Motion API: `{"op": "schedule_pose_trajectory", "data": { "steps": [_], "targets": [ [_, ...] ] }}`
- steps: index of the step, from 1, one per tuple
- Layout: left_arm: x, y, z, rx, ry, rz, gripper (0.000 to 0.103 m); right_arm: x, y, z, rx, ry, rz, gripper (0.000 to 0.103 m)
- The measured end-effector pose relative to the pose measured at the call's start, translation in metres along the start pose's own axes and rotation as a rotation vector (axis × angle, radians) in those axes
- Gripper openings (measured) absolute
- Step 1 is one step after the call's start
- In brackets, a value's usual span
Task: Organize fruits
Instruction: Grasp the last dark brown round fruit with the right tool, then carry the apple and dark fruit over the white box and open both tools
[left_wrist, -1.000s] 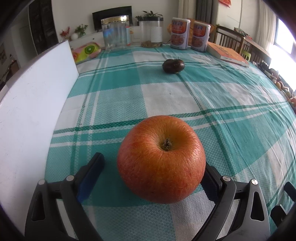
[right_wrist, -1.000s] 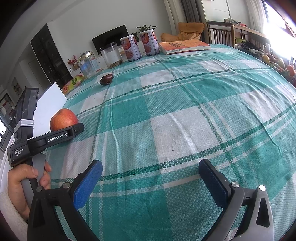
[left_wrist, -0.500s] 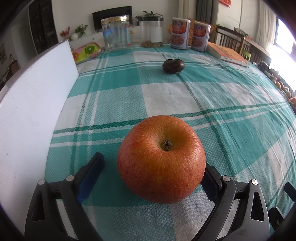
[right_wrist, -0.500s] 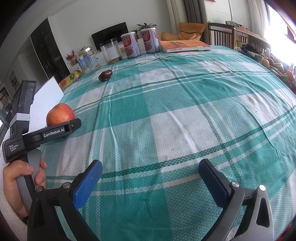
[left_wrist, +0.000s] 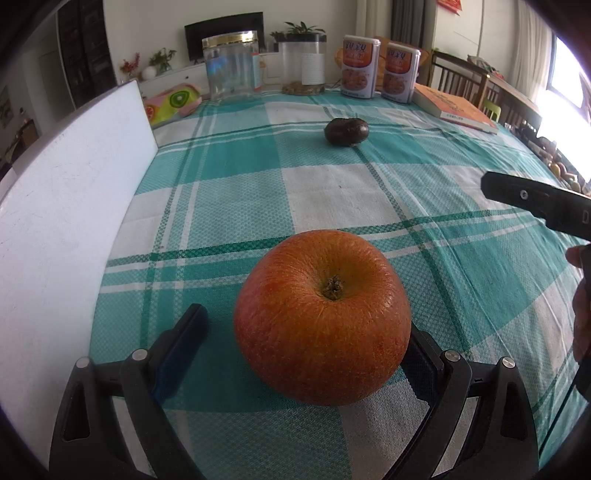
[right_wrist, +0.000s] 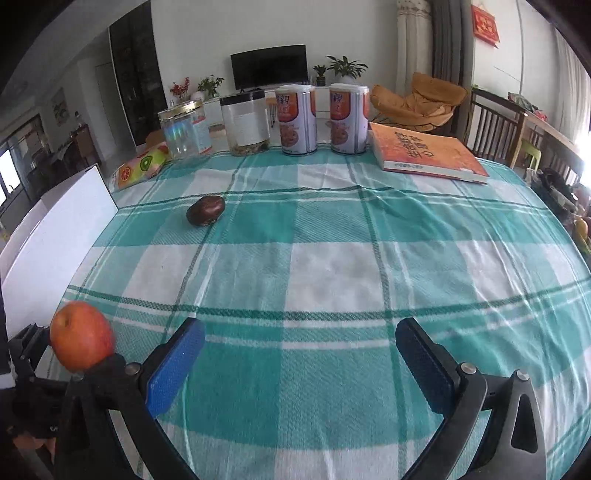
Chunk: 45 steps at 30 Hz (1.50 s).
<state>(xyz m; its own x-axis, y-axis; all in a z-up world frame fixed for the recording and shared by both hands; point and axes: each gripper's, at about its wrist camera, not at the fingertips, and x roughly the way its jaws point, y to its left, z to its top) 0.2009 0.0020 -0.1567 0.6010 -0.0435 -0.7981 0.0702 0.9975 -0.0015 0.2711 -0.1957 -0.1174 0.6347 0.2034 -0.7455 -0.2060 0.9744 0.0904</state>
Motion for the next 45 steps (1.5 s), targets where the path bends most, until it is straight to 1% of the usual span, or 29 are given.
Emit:
{"op": "schedule_pose_trajectory", "data": {
  "steps": [1,3,4,7,9,10,11,12,14,17,19,24,26,29,32,35,37,38,39,40,41,43,45],
  "targets": [
    [0.000,0.001,0.000,-0.001,0.000,-0.001,0.097,0.016,0.008,0.014,-0.019,0.004,0.039,0.099],
    [0.000,0.000,0.000,0.000,0.000,0.000,0.097,0.042,0.026,0.039,-0.059,0.018,0.082,0.099],
    [0.000,0.000,0.000,0.000,0.000,0.001,0.097,0.056,0.036,0.050,-0.080,0.034,0.094,0.099],
    [0.000,0.001,0.000,0.000,0.000,0.000,0.097,0.091,0.059,0.073,-0.123,0.070,0.089,0.093],
    [0.000,0.001,0.000,-0.001,0.000,0.000,0.097,0.112,0.066,0.079,-0.124,0.104,0.086,0.083],
    [0.000,0.001,0.000,-0.001,0.000,-0.001,0.097,0.119,0.066,0.080,-0.117,0.120,0.089,0.064],
    [0.000,0.001,0.000,-0.001,0.000,-0.001,0.097,0.118,0.065,0.080,-0.105,0.099,0.086,0.052],
    [0.000,0.001,0.000,0.000,0.000,0.000,0.097,0.115,0.062,0.080,-0.080,0.079,0.095,0.049],
    [0.000,0.000,0.000,0.000,0.000,0.000,0.097,0.104,0.051,0.074,-0.012,0.059,0.121,0.048],
    [0.000,0.000,0.000,0.000,0.000,0.000,0.097,0.070,0.032,0.052,0.066,0.030,0.156,0.048],
    [0.000,0.000,0.000,0.000,0.000,0.000,0.097,0.039,0.020,0.028,0.107,0.015,0.174,0.048],
    [0.000,0.001,0.000,0.000,0.000,0.000,0.098,-0.039,-0.002,-0.048,0.172,0.008,0.160,0.048],
    [0.000,0.001,0.000,0.000,0.000,0.000,0.098,-0.063,-0.009,-0.079,0.225,0.003,0.148,0.048],
    [0.000,0.001,0.000,0.000,0.000,0.000,0.098,-0.092,-0.013,-0.116,0.278,-0.020,0.118,0.048],
    [0.000,0.001,0.000,-0.002,0.000,-0.003,0.097,-0.114,-0.014,-0.142,0.320,-0.044,0.095,0.048],
    [0.000,0.002,0.003,0.011,0.020,-0.025,0.096,-0.128,-0.010,-0.161,0.335,-0.060,0.082,0.048],
    [-0.003,0.007,0.004,-0.005,0.021,-0.063,0.092,-0.134,-0.009,-0.166,0.345,-0.068,0.083,0.048],
    [-0.006,0.009,0.004,-0.018,0.011,-0.095,0.070,-0.138,-0.008,-0.167,0.342,-0.080,0.082,0.048],
    [-0.009,0.009,0.004,-0.024,0.011,-0.091,0.071,-0.139,-0.005,-0.166,0.332,-0.095,0.072,0.048],
    [-0.012,0.009,0.003,-0.031,0.017,-0.058,0.071,-0.141,-0.002,-0.165,0.318,-0.108,0.059,0.048],
    [-0.016,0.011,0.002,-0.053,0.018,-0.070,0.071,-0.142,0.000,-0.165,0.305,-0.116,0.050,0.048],
    [-0.026,0.016,-0.005,-0.094,0.036,-0.140,0.071,-0.143,0.007,-0.166,0.280,-0.120,0.039,0.048],
    [-0.047,0.015,-0.014,-0.114,0.051,-0.203,0.071,-0.145,0.011,-0.166,0.263,-0.124,0.036,0.048]
  ]
}}
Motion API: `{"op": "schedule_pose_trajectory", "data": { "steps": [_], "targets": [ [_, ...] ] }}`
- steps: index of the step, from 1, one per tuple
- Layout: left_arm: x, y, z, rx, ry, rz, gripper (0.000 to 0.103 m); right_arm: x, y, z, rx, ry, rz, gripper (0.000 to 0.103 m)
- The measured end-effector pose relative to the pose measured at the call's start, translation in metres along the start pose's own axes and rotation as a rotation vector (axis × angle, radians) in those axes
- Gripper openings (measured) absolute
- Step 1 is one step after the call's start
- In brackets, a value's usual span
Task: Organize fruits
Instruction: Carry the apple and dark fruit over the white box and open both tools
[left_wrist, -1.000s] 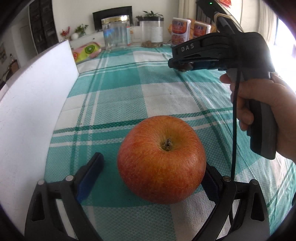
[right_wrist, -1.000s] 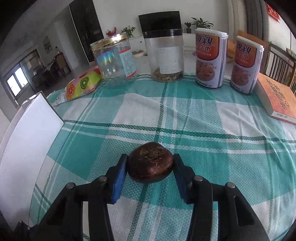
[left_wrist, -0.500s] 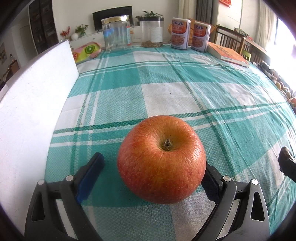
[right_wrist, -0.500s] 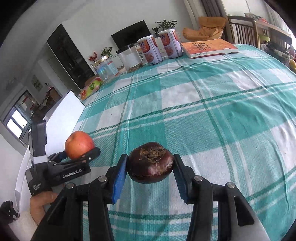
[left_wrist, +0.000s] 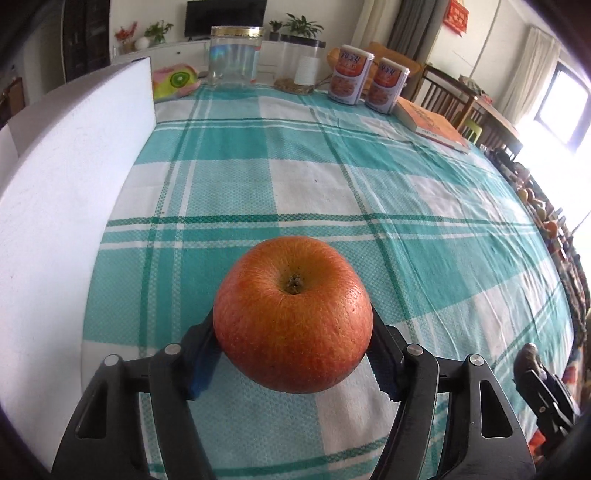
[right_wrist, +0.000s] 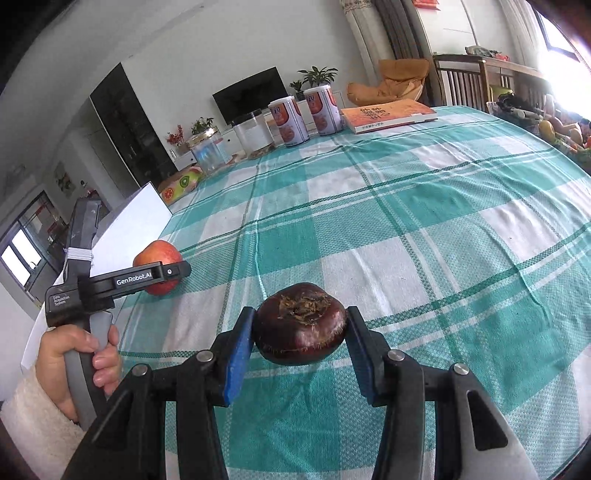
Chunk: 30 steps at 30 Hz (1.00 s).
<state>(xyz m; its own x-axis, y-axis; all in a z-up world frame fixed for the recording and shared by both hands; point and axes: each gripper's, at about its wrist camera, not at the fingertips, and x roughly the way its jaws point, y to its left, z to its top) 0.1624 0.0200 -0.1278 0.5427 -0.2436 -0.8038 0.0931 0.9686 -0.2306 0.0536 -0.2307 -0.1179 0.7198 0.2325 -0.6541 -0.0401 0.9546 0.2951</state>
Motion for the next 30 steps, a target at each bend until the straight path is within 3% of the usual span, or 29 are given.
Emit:
{"op": "schedule_pose_trajectory", "data": {
  "steps": [6,9,12,15,17,20,24,28,30],
  "targets": [
    [-0.105,-0.003,-0.031,-0.005,0.023,-0.292,0.071,0.003,0.019,0.001,-0.012,0.051,0.029,0.048],
    [-0.161,0.025,-0.031,-0.037,-0.030,-0.326,0.071,0.004,0.065,0.007,-0.078,0.092,0.129,0.048],
    [-0.202,0.072,-0.019,-0.069,-0.109,-0.224,0.071,0.001,0.137,0.022,-0.195,0.117,0.272,0.048],
    [-0.211,0.126,-0.003,-0.097,-0.147,-0.020,0.071,0.004,0.223,0.032,-0.368,0.164,0.378,0.048],
    [-0.199,0.162,0.010,-0.125,-0.123,0.093,0.071,0.012,0.275,0.031,-0.485,0.224,0.437,0.048],
    [-0.168,0.205,0.026,-0.155,-0.054,0.220,0.071,0.027,0.337,0.016,-0.657,0.290,0.446,0.048],
    [-0.123,0.235,0.034,-0.172,0.060,0.268,0.071,0.056,0.385,-0.010,-0.801,0.377,0.386,0.048],
    [-0.091,0.242,0.029,-0.172,0.165,0.283,0.072,0.082,0.406,-0.027,-0.879,0.412,0.302,0.049],
    [-0.084,0.245,0.025,-0.182,0.193,0.281,0.073,0.090,0.408,-0.027,-0.866,0.419,0.283,0.059]
  ]
}}
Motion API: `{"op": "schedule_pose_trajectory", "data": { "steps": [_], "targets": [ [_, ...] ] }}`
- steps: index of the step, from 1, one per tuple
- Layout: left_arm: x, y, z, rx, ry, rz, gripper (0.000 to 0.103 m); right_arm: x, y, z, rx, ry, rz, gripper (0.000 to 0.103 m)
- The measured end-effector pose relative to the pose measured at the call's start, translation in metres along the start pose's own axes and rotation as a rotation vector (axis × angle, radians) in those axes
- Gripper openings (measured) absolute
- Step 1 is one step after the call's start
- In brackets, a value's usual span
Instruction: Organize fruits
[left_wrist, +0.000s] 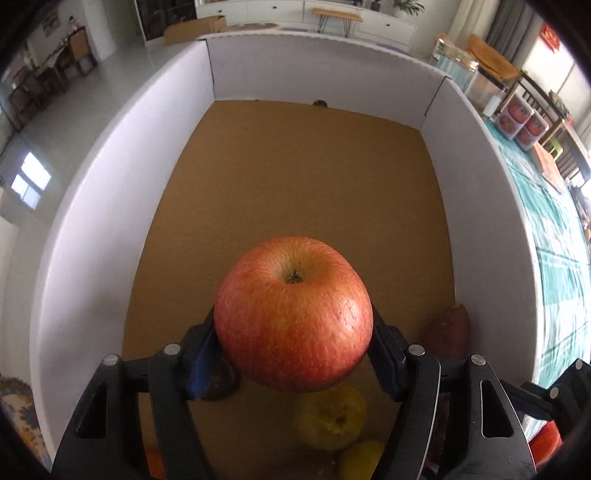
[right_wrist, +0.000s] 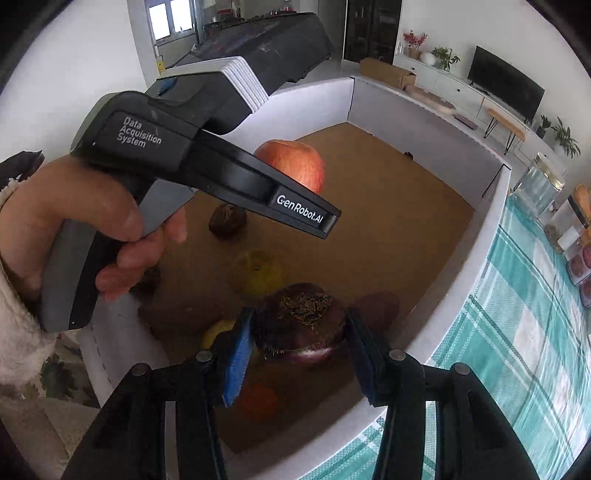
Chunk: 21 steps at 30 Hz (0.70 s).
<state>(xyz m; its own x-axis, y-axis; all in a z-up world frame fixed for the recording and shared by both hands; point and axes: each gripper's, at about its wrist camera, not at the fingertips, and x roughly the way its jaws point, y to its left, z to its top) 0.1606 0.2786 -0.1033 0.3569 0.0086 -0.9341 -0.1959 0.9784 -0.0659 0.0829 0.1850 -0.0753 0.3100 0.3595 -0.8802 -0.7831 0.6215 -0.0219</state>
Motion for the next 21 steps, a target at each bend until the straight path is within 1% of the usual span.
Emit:
{"op": "schedule_pose_trajectory", "data": {
  "steps": [1,2,4,5,7,9,11,12,14,15,16,17,19,20,21],
  "targets": [
    [0.001,0.001,-0.001,-0.006,0.004,-0.004,0.073,0.000,-0.002,0.001,0.020,-0.003,0.002,0.068],
    [-0.002,0.002,-0.003,-0.014,-0.006,-0.006,0.073,-0.005,-0.007,0.000,0.044,-0.014,0.007,0.071],
    [-0.018,0.000,-0.006,-0.009,-0.077,0.003,0.076,-0.022,-0.018,-0.002,0.093,-0.048,0.024,0.072],
    [-0.028,0.000,-0.006,0.001,-0.116,0.018,0.081,-0.030,-0.024,-0.004,0.115,-0.060,0.019,0.075],
    [-0.047,-0.002,-0.006,0.011,-0.192,0.041,0.082,-0.050,-0.036,-0.006,0.157,-0.091,0.004,0.080],
    [-0.068,0.003,-0.008,0.004,-0.257,0.033,0.082,-0.066,-0.043,-0.009,0.201,-0.114,0.004,0.083],
    [-0.091,0.000,-0.020,0.000,-0.336,0.022,0.085,-0.080,-0.047,-0.014,0.247,-0.125,0.015,0.093],
    [-0.101,-0.001,-0.027,0.003,-0.380,0.037,0.086,-0.085,-0.047,-0.018,0.263,-0.132,0.017,0.096],
    [-0.117,-0.008,-0.046,0.015,-0.442,0.115,0.087,-0.093,-0.042,-0.025,0.281,-0.145,0.009,0.102],
    [-0.121,-0.013,-0.054,0.021,-0.448,0.158,0.087,-0.094,-0.039,-0.030,0.288,-0.148,0.007,0.103],
    [-0.123,-0.016,-0.060,0.022,-0.444,0.186,0.087,-0.094,-0.036,-0.032,0.294,-0.144,0.006,0.103],
    [-0.126,-0.017,-0.066,0.019,-0.435,0.192,0.087,-0.092,-0.033,-0.034,0.301,-0.136,0.009,0.103],
    [-0.131,-0.017,-0.076,0.007,-0.424,0.181,0.087,-0.090,-0.029,-0.037,0.319,-0.124,0.016,0.103],
    [-0.134,-0.018,-0.082,-0.005,-0.422,0.187,0.087,-0.089,-0.025,-0.038,0.328,-0.118,0.021,0.103],
    [-0.138,-0.016,-0.089,-0.021,-0.425,0.210,0.087,-0.087,-0.023,-0.039,0.337,-0.112,0.024,0.103]
  ]
}}
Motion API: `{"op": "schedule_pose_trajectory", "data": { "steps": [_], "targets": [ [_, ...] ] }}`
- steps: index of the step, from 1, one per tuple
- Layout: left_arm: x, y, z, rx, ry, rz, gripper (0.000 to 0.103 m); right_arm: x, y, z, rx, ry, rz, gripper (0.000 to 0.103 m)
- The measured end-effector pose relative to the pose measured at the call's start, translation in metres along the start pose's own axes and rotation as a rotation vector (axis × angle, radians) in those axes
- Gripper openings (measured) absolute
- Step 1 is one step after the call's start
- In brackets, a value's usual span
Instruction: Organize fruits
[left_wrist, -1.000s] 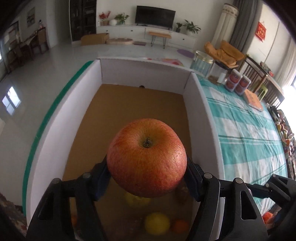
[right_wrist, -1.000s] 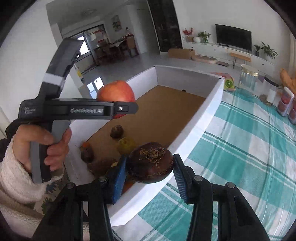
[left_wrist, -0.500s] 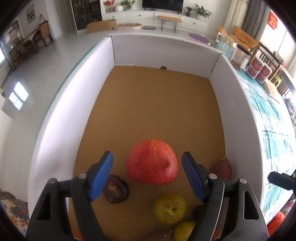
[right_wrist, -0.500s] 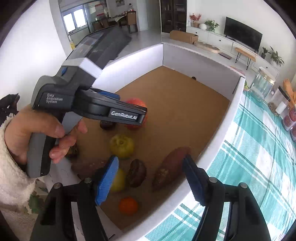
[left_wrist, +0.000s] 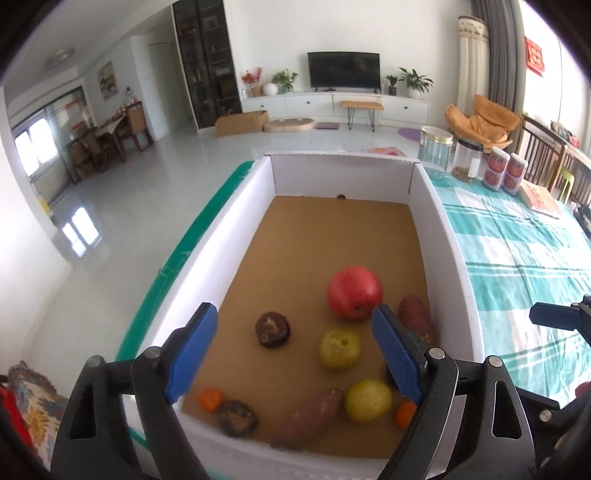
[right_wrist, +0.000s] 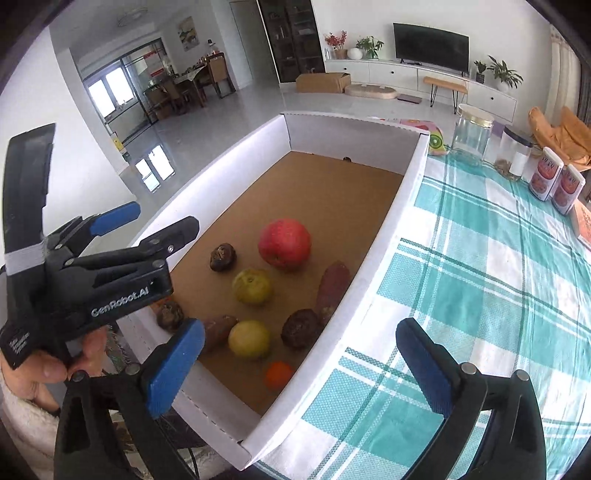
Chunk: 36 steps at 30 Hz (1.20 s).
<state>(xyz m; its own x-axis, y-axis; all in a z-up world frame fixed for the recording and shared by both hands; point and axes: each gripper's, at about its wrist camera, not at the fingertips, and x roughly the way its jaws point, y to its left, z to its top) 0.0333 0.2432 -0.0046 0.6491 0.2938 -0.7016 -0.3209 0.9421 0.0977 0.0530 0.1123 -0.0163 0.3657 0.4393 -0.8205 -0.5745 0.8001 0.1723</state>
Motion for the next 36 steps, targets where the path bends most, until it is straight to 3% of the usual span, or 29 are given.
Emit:
{"op": "schedule_pose_trajectory", "data": {
  "steps": [3,9,23,30,36],
  "targets": [
    [-0.019,0.006,-0.011,-0.040,-0.026,0.100,0.087,0.003,0.005,-0.005,0.027,0.010,-0.008,0.103],
    [-0.017,0.016,-0.018,-0.034,0.007,0.160,0.087,0.001,0.008,-0.010,0.072,0.020,-0.025,0.103],
    [-0.026,0.034,-0.029,-0.055,0.051,0.100,0.087,-0.006,0.027,-0.006,0.086,0.031,-0.054,0.103],
    [-0.025,0.036,-0.026,-0.058,0.057,0.084,0.093,-0.006,0.034,0.000,0.078,0.032,-0.059,0.103],
    [-0.019,0.043,-0.026,-0.079,0.108,0.065,0.093,-0.007,0.039,0.002,0.071,0.048,-0.061,0.103]
  ]
}}
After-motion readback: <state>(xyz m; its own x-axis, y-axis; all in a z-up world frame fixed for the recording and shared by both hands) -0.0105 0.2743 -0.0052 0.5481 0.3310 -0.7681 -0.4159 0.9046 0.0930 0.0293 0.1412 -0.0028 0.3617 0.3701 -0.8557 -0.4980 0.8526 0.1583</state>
